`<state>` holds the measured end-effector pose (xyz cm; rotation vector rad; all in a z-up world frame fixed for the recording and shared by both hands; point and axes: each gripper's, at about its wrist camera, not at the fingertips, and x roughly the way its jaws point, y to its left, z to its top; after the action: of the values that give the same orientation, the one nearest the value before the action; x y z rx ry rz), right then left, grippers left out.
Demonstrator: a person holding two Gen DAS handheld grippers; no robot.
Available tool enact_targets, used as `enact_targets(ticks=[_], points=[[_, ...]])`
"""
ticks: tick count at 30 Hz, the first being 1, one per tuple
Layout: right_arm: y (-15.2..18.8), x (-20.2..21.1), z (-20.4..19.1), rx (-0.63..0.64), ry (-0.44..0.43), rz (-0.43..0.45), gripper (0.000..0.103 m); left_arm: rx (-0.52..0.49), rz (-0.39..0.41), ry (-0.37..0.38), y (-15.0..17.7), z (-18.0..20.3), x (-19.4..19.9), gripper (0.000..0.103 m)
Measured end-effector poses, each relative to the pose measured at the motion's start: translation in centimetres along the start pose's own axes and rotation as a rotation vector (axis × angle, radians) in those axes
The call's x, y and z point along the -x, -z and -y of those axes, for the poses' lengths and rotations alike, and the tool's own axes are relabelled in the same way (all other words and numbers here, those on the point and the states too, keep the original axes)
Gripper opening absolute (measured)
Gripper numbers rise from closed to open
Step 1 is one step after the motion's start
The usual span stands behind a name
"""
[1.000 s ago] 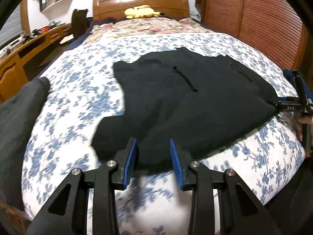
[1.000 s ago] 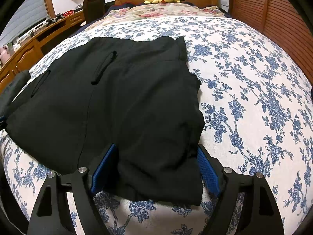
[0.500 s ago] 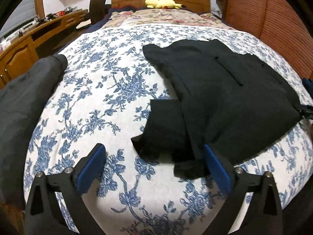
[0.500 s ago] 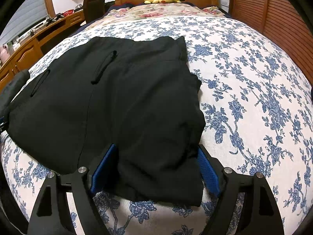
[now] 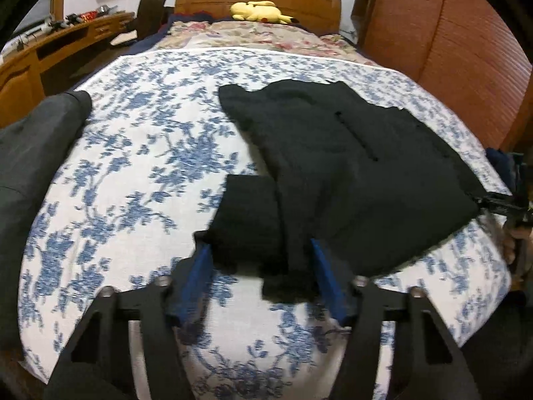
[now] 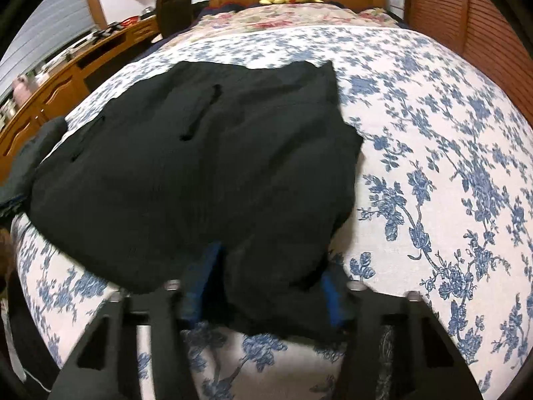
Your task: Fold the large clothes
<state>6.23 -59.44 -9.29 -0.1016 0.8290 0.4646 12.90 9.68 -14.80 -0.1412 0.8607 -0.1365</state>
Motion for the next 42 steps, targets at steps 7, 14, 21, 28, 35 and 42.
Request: enact_targets(ticks=[7, 14, 21, 28, 35, 42], points=[[1.4, 3.7, 0.3, 0.029, -0.043, 0.061, 0.022, -0.023, 0.005, 0.061, -0.2, 1.0, 0.7, 0.021], [4.2, 7.5, 2.1, 0.008, -0.001, 0.107, 0.026, -0.094, 0.034, 0.107, 0.4, 3.8, 3.5, 0.017], [3.9, 7.6, 3.3, 0.014, 0.124, 0.112, 0.054, -0.105, 0.041, 0.064, 0.0, 4.6, 3.9, 0.017], [3.4, 9.8, 2.2, 0.014, 0.207, 0.236, 0.059, -0.134, 0.067, 0.048, -0.5, 5.5, 4.5, 0.015], [3.3, 8.9, -1.7, 0.086, 0.042, 0.272, 0.059, -0.180, 0.133, 0.054, -2.4, 7.9, 6.2, 0.011], [3.1, 3.5, -6.1, 0.196, -0.048, 0.131, 0.059, -0.248, 0.172, 0.082, -4.3, 11.1, 7.2, 0.009]])
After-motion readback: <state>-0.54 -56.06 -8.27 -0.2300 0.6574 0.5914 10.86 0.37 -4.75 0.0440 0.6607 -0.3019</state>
